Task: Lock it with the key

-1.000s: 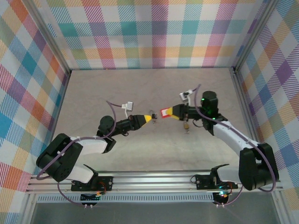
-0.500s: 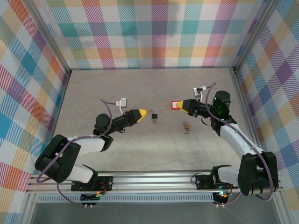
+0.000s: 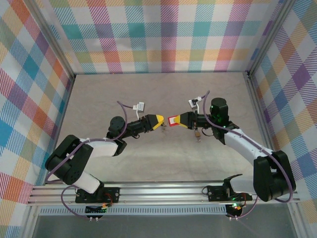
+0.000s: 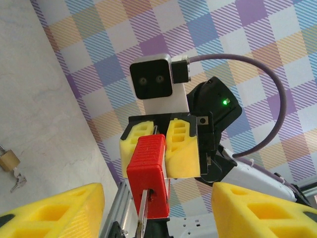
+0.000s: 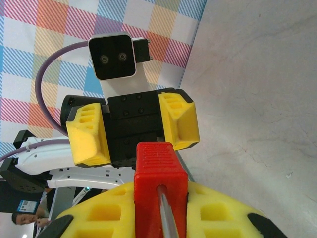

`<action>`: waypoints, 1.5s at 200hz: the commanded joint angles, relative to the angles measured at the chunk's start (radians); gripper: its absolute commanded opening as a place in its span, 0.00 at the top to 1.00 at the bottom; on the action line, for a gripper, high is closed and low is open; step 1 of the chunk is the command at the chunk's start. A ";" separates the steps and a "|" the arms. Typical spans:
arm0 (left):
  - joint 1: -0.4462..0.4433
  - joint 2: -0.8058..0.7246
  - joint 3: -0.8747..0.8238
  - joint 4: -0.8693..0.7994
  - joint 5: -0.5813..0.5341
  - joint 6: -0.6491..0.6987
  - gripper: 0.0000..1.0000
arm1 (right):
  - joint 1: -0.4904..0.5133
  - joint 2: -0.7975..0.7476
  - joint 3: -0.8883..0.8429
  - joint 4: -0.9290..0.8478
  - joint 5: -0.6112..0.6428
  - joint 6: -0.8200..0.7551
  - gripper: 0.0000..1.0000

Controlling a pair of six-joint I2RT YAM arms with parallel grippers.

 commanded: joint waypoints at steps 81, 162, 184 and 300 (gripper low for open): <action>-0.036 0.033 0.042 0.020 0.071 -0.009 0.57 | 0.026 0.043 0.058 0.025 0.006 -0.021 1.00; -0.038 0.050 0.042 0.029 0.073 0.004 0.92 | 0.039 0.032 0.055 0.026 0.003 -0.018 1.00; -0.038 0.054 0.044 0.029 0.068 0.010 1.00 | 0.043 0.027 0.052 0.027 0.001 -0.016 1.00; -0.038 0.054 0.041 0.043 0.055 0.018 1.00 | 0.052 0.018 0.014 0.116 -0.019 0.005 0.70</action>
